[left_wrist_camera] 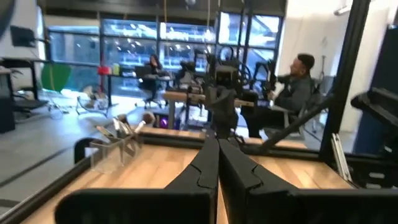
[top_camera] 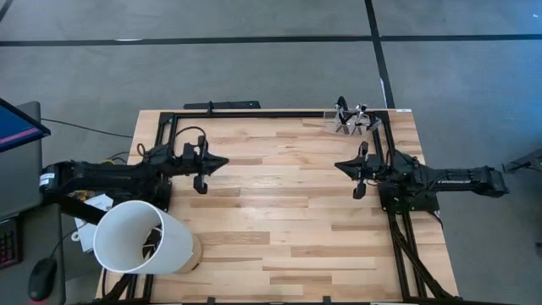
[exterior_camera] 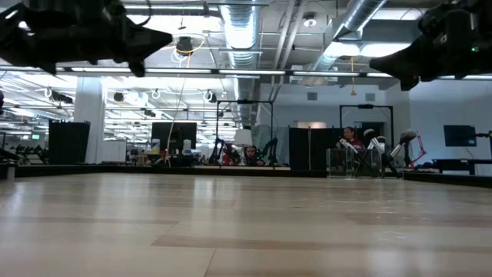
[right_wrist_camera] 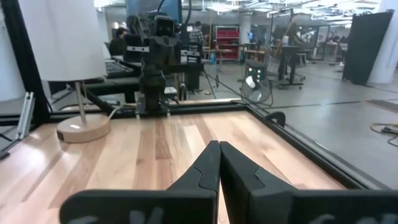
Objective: Put items in baskets/containers
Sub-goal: Return to Home Position
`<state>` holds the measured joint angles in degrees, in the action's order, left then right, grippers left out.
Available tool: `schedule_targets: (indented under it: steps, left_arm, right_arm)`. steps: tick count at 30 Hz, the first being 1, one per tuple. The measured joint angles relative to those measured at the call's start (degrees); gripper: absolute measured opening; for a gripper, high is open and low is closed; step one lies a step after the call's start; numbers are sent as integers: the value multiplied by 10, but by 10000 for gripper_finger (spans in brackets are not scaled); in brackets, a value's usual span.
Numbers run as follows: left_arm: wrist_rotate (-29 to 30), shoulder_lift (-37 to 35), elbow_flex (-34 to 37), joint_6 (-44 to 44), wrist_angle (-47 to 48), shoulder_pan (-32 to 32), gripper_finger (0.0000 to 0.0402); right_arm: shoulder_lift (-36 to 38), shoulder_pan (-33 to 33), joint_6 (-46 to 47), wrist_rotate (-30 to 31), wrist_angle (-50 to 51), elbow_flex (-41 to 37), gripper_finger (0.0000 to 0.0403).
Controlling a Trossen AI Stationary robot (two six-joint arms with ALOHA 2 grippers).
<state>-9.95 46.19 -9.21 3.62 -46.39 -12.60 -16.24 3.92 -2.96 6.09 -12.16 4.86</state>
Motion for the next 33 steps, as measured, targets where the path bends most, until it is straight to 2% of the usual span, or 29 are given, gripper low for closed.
schedule_targets:
  steps: [5, 10, 14, 20, 25, 33]
  left_arm:
    - [-1, -103, 52, 16, 0, -14, 5]
    - [-8, -165, 89, 39, 12, -7, 4]
    - [-34, -184, 89, 39, 36, -1, 4]
    - [-35, -205, 89, 38, 64, -11, 4]
    - [-35, -252, 89, 33, 145, -31, 4]
    - [-66, -334, 89, 43, 227, -19, 4]
  right_arm:
    - [79, 0, 6, -1, 71, 0, 0]
    - [158, 0, 12, -1, 148, 0, 0]
    - [161, -1, 20, -1, 185, 4, 0]
    - [161, -1, 29, -2, 200, 7, 0]
    - [161, -2, 30, -8, 244, 35, 0]
    - [161, -14, 16, -27, 238, 46, 0]
